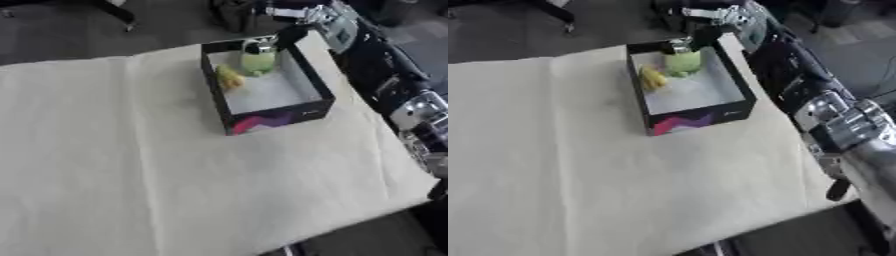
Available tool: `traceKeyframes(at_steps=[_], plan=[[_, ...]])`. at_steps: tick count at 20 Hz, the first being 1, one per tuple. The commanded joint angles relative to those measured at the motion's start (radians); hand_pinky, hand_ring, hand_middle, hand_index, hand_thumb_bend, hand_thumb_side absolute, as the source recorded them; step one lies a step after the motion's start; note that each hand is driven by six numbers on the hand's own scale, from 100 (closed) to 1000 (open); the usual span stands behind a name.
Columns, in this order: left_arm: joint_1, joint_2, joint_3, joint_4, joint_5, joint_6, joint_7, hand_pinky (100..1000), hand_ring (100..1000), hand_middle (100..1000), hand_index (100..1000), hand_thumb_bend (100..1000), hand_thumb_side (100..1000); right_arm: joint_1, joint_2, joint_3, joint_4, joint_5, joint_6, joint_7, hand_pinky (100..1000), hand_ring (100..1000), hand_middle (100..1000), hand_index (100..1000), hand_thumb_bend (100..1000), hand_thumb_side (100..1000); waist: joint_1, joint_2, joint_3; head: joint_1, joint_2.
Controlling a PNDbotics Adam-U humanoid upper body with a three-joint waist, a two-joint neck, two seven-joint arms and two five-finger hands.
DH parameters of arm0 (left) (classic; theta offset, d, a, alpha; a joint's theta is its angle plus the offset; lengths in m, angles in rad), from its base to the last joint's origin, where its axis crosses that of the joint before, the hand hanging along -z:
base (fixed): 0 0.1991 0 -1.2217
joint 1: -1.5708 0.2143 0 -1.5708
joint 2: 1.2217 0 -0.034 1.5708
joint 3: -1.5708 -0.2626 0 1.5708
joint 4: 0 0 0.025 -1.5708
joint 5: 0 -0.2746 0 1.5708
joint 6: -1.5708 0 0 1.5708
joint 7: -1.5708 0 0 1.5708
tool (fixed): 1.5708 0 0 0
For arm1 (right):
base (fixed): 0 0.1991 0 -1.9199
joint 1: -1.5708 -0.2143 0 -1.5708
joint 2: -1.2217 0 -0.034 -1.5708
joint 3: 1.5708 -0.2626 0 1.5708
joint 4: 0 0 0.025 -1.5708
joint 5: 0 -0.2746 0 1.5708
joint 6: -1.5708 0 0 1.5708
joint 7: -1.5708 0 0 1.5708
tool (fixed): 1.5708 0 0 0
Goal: Pick up the objects with one hand, pass them to the other hand, and then place them into the box on the other side of the table.
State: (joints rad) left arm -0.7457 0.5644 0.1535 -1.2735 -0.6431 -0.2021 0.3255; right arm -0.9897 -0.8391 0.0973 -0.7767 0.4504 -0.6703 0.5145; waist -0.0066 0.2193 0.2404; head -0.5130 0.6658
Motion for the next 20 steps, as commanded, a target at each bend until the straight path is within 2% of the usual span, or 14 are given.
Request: traceKeyframes(at_steps=[1, 2, 3, 6, 8, 9, 12, 15, 18, 20], plan=[[-0.011, 0.050, 0.020, -0.011, 0.004, 0.008, 0.001, 817, 729, 650, 740, 506, 276, -0.011, 0.007, -0.056, 0.014, -0.043, -0.229, 0.204, 989, 1000, 836, 1000, 100, 200, 0.009, -0.022, -0.005, 0.029, -0.002], [-0.008, 0.057, 0.028, -0.007, 0.009, 0.012, 0.002, 814, 727, 649, 740, 507, 275, -0.013, 0.026, -0.081, 0.035, -0.058, -0.217, 0.189, 984, 1000, 845, 1000, 100, 291, 0.014, -0.021, -0.009, 0.060, 0.001], [-0.007, 0.066, 0.035, -0.002, 0.013, 0.015, 0.002, 814, 726, 649, 739, 507, 278, -0.015, 0.043, -0.107, 0.056, -0.075, -0.202, 0.173, 987, 1000, 857, 1000, 100, 268, 0.017, -0.021, -0.012, 0.092, 0.003], [-0.022, 0.089, 0.047, 0.032, 0.025, 0.020, -0.013, 816, 726, 656, 740, 506, 291, 0.002, 0.087, -0.189, 0.058, -0.126, -0.152, 0.121, 1000, 1000, 908, 1000, 100, 368, 0.023, -0.021, -0.008, 0.175, 0.006], [-0.044, 0.108, 0.052, 0.068, 0.035, 0.023, -0.033, 812, 722, 661, 743, 503, 298, 0.025, 0.110, -0.216, 0.025, -0.158, -0.120, 0.089, 1000, 1000, 917, 1000, 100, 433, 0.026, -0.021, -0.004, 0.215, 0.005], [-0.057, 0.120, 0.053, 0.090, 0.038, 0.025, -0.044, 811, 721, 668, 745, 500, 305, 0.034, 0.119, -0.222, 0.005, -0.174, -0.105, 0.074, 1000, 1000, 921, 1000, 100, 420, 0.028, -0.021, -0.002, 0.231, 0.004], [-0.094, 0.149, 0.038, 0.163, 0.063, 0.044, -0.086, 809, 716, 692, 756, 474, 356, 0.064, 0.124, -0.216, -0.058, -0.220, -0.059, 0.028, 1000, 1000, 923, 1000, 100, 417, 0.030, -0.020, -0.001, 0.259, 0.002], [-0.133, 0.168, -0.004, 0.236, 0.105, 0.076, -0.131, 812, 725, 718, 781, 478, 389, 0.089, 0.124, -0.202, -0.101, -0.265, -0.014, -0.013, 1000, 1000, 906, 1000, 100, 422, 0.031, -0.016, -0.001, 0.273, -0.001], [-0.182, 0.173, -0.058, 0.312, 0.129, 0.085, -0.178, 835, 757, 752, 827, 517, 404, 0.105, 0.129, -0.195, -0.139, -0.311, 0.033, -0.021, 1000, 1000, 903, 1000, 100, 432, 0.030, -0.012, -0.002, 0.281, -0.006], [-0.220, 0.168, -0.093, 0.362, 0.120, 0.070, -0.208, 848, 773, 759, 839, 561, 370, 0.111, 0.131, -0.196, -0.163, -0.342, 0.063, -0.012, 1000, 1000, 903, 1000, 100, 434, 0.029, -0.010, -0.004, 0.285, -0.010]])
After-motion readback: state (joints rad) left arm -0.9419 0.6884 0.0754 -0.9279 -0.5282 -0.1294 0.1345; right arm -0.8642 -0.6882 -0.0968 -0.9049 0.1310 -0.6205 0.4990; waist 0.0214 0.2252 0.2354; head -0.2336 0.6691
